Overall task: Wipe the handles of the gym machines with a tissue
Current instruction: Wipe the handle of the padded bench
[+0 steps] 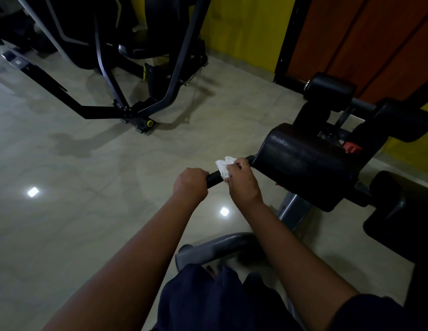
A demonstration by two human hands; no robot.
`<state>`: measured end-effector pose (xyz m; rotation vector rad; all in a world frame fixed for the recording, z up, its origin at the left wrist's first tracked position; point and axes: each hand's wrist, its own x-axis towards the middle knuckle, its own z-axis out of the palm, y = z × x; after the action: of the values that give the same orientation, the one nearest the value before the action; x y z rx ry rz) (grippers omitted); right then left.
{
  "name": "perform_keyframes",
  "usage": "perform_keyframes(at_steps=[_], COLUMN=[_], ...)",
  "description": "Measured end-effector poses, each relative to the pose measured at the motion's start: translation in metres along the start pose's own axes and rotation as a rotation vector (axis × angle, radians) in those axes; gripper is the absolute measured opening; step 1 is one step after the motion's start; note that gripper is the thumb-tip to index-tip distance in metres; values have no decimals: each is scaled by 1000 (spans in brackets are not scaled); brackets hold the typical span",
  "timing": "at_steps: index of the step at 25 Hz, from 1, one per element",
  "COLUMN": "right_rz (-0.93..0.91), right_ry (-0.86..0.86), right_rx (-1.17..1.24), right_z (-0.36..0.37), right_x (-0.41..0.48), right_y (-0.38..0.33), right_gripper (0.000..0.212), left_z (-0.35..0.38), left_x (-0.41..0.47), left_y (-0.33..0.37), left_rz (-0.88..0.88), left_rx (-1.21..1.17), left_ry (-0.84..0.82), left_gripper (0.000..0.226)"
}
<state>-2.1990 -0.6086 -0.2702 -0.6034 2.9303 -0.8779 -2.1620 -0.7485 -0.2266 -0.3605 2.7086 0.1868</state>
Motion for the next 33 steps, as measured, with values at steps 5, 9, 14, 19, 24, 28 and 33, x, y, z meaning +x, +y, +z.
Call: perform_keyframes(at_steps=[5, 9, 14, 19, 24, 28, 33], right_rz=[72, 24, -406, -184, -389, -20, -264], right_ry=[70, 153, 144, 162, 137, 156, 151], right_rx=[123, 39, -28, -108, -144, -93, -40], right_z=[-7, 4, 15, 14, 17, 5, 28], right_x=[5, 11, -16, 6, -17, 6, -12], right_y=[7, 3, -1, 9, 5, 1, -11], right_gripper=[9, 33, 37, 21, 33, 36, 21], left_z=[-1, -3, 1, -1, 0, -1, -2], left_x=[0, 2, 3, 4, 6, 4, 4], left_y=[1, 1, -1, -1, -2, 0, -1], left_rz=[-8, -17, -35, -13, -34, -22, -2], left_rx=[3, 13, 12, -10, -21, -16, 12], left_ry=[-7, -27, -27, -29, -37, -30, -23], left_gripper=[34, 33, 30, 34, 33, 34, 32])
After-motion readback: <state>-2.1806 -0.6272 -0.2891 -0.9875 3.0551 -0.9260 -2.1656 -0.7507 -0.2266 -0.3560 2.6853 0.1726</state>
